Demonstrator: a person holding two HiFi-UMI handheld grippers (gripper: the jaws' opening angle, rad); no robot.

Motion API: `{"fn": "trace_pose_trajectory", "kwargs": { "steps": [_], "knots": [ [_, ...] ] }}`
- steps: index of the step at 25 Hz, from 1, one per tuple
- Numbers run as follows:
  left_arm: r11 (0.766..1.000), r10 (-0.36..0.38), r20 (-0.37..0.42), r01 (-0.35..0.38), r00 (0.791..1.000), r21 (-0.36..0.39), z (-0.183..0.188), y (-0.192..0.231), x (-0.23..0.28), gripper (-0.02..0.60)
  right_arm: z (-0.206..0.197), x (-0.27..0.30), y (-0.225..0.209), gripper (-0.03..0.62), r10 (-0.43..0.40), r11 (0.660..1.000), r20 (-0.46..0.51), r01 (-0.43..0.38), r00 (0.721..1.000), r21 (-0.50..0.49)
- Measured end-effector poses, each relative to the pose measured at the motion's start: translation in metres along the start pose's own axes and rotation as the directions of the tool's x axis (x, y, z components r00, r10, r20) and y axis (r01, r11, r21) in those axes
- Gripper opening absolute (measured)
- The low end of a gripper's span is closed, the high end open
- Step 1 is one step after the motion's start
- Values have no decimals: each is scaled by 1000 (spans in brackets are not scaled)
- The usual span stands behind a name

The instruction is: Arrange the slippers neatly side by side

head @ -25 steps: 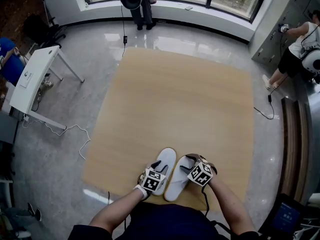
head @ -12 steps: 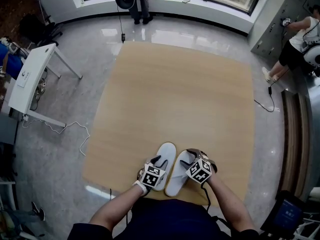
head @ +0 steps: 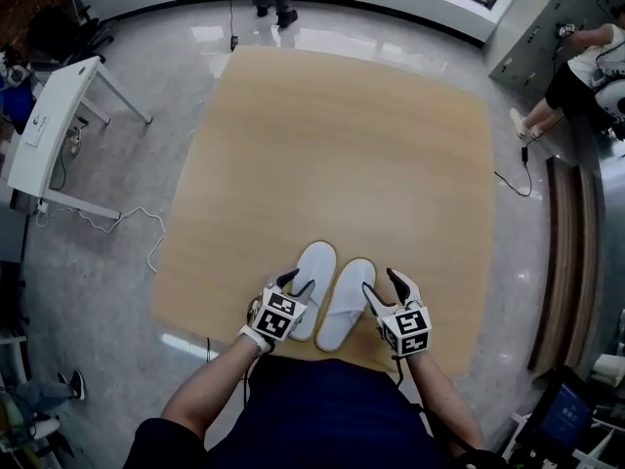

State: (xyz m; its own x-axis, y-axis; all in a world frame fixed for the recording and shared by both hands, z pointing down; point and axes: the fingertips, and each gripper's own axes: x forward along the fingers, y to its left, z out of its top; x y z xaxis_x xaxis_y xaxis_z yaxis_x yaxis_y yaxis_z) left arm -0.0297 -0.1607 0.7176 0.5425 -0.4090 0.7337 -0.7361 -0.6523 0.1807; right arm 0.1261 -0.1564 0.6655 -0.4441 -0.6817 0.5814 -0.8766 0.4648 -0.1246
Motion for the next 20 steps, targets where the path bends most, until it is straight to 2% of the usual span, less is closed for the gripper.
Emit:
{"fn": "trace_pose_trajectory", "kwargs": {
  "steps": [3, 5, 7, 10, 13, 15, 20],
  "knots": [
    [991, -31, -74, 40, 997, 127, -17, -6, -6, 175, -35, -6, 27, 271, 73, 997, -92, -73, 993, 9],
    [974, -39, -141, 70, 989, 216, -37, -10, -13, 170, -64, -8, 53, 262, 145, 989, -180, -147, 973, 1],
    [958, -43, -185, 93, 982, 273, -51, -11, -18, 166, -83, -8, 75, 262, 195, 977, -248, -209, 949, -32],
    [950, -77, -205, 134, 976, 282, -60, -19, -20, 166, -97, -8, 91, 262, 217, 956, -312, -266, 925, -124],
    [937, -102, -227, 170, 968, 305, -67, -31, -16, 166, -108, -6, 95, 262, 199, 940, -373, -284, 906, -189],
    [932, -97, -236, 171, 967, 319, -72, -36, -13, 167, -111, -4, 95, 225, 178, 925, -387, -288, 905, -249],
    [952, -94, -211, 150, 973, 268, -71, -35, -11, 166, -105, 6, 92, 224, 189, 897, -390, -320, 901, -305]
  ]
}}
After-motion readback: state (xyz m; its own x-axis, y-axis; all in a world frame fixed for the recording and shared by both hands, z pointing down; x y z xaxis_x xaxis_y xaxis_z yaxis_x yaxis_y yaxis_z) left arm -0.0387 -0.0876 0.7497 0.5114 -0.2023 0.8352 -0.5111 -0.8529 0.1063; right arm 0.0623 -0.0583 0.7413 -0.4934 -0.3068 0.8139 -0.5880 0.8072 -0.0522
